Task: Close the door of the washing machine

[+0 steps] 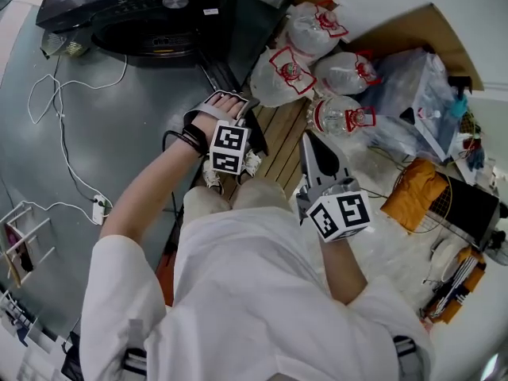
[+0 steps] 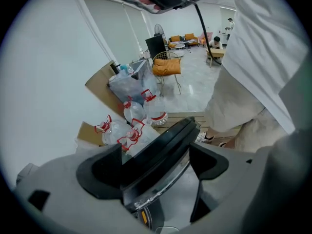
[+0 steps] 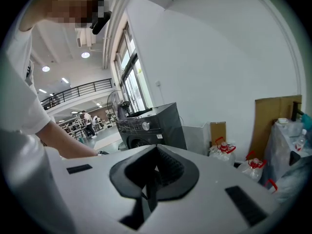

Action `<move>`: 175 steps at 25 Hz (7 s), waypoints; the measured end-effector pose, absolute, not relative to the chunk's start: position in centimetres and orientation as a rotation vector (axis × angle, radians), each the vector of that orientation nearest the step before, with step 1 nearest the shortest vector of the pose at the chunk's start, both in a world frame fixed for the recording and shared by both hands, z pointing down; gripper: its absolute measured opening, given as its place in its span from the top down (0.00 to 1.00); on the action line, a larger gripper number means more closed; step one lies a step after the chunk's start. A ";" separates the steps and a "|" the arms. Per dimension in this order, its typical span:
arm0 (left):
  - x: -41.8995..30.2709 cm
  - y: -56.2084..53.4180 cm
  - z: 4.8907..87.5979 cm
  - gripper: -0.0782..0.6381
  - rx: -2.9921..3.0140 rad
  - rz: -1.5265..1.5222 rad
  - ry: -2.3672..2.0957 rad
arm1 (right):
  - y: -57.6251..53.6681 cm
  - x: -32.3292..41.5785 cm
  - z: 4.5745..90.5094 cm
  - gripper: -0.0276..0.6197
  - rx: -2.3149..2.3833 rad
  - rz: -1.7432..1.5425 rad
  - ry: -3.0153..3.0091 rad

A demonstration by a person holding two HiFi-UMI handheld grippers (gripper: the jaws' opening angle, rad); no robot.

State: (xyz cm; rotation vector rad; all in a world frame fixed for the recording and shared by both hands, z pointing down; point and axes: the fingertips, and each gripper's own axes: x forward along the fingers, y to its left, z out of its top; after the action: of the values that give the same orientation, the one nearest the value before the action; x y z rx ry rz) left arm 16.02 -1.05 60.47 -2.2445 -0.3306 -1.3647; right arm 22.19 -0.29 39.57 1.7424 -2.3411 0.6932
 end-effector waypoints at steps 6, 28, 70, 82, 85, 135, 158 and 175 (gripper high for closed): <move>12.3 -0.1 60.9 0.31 -2.161 -1.399 -0.378 | -1.2 19.8 39.5 0.96 1.682 0.683 -2.380; -0.2 0.8 62.0 0.29 -1.931 -1.530 -0.407 | -2.9 11.1 39.3 0.96 1.502 0.664 -2.465; -18.5 -13.1 59.0 0.28 -2.509 -1.595 0.380 | -4.7 1.4 40.0 0.96 1.405 0.652 -2.449; -21.6 -17.0 64.9 0.29 -2.810 -1.635 0.803 | -4.9 2.2 40.6 0.96 1.425 0.641 -2.383; -22.0 -18.2 65.6 0.29 -2.774 -1.663 0.815 | -4.8 2.4 40.8 0.96 1.433 0.644 -2.364; -30.1 -29.0 63.1 0.52 -2.613 -1.417 1.561 | -3.1 1.5 44.3 0.96 1.515 0.723 -2.286; -31.4 -34.7 63.5 0.52 -2.601 -1.195 2.053 | -3.1 2.8 47.0 0.96 1.580 0.767 -2.236; -29.8 -40.0 63.4 0.59 -2.610 -1.148 2.017 | -3.5 5.0 48.1 0.96 1.649 0.772 -2.180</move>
State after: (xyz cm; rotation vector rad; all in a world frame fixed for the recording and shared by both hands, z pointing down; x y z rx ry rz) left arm -29.82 -39.96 63.44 -2.6097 2.0174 -1.1484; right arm 5.03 -3.55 48.09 1.6488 -2.1796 0.7722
